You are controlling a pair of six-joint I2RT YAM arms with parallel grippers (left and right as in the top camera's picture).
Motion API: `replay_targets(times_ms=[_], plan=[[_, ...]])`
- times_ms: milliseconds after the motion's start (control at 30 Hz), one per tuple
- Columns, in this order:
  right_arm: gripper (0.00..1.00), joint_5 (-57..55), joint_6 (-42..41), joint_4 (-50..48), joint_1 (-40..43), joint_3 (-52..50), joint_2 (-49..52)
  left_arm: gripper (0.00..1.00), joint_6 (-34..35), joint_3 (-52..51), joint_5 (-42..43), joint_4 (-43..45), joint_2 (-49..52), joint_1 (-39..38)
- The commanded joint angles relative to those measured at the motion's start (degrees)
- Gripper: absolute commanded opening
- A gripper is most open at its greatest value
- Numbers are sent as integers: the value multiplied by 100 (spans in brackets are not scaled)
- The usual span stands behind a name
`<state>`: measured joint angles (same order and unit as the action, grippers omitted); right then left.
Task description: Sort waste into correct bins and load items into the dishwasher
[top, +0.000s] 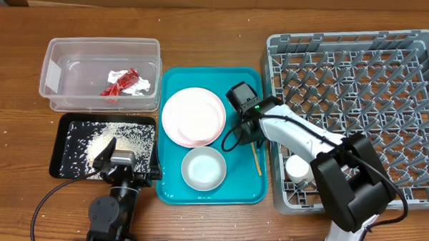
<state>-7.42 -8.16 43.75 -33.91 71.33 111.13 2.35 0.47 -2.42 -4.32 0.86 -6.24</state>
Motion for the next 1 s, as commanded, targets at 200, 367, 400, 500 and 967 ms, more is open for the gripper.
replay_targets(times_ms=[200,367,400,500,967], plan=[[4,192,-177,855,101,1115,-354,100,-109,-20,-72,22,-39,55],[4,195,-232,1386,439,1882,-745,100,-109,-20,-72,22,-39,55],[4,192,-227,1432,531,1965,-815,100,-109,-20,-72,22,-39,55],[4,186,-55,1443,876,2048,-1010,100,-109,-20,-72,22,-39,55],[56,413,647,1663,1344,1716,-905,100,-109,-20,-72,22,-39,55]])
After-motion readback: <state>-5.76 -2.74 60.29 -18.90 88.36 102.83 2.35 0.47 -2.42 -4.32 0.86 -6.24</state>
